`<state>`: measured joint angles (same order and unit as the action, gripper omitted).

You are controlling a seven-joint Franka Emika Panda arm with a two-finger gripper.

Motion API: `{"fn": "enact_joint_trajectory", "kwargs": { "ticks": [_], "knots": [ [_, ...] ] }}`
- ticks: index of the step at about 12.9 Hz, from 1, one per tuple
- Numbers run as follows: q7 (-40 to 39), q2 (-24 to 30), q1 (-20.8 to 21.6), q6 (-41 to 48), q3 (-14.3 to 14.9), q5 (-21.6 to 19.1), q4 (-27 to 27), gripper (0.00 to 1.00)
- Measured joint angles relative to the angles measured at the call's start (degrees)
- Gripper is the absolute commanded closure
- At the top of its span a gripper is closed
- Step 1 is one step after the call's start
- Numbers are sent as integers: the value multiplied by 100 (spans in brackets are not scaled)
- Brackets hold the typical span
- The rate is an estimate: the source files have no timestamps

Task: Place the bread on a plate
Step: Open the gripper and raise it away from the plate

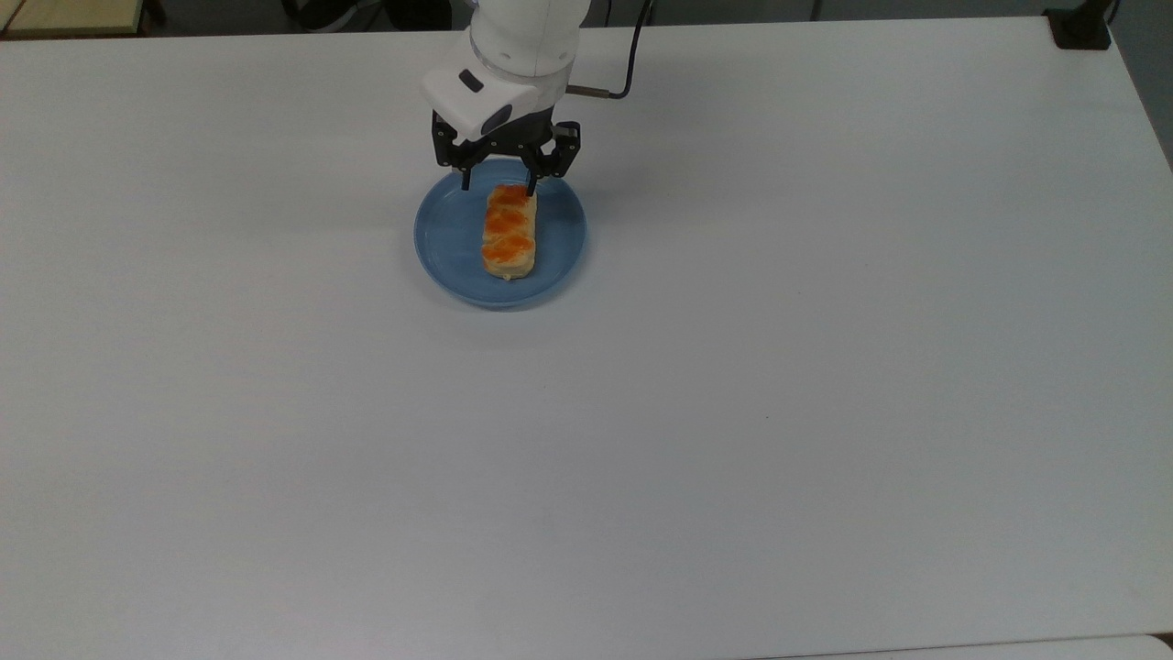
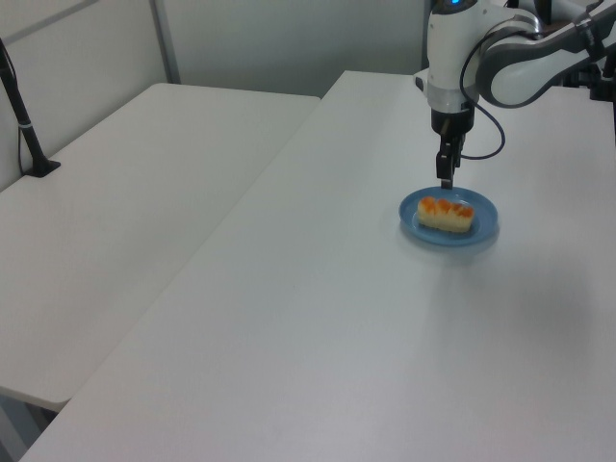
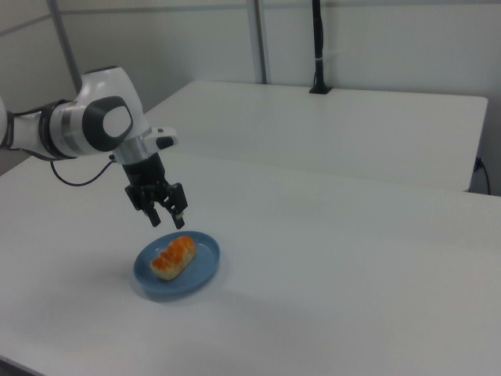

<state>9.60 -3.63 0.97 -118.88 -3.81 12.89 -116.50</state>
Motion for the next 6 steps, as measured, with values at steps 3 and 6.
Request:
{"fn": "enact_joint_trajectory", "kwargs": {
  "ticks": [3, 6],
  "knots": [
    [13, 94, -156, 963, 32, 1, 1064, 0],
    [-168, 147, -355, 1932, 61, -57, 2287, 0]
  ]
}}
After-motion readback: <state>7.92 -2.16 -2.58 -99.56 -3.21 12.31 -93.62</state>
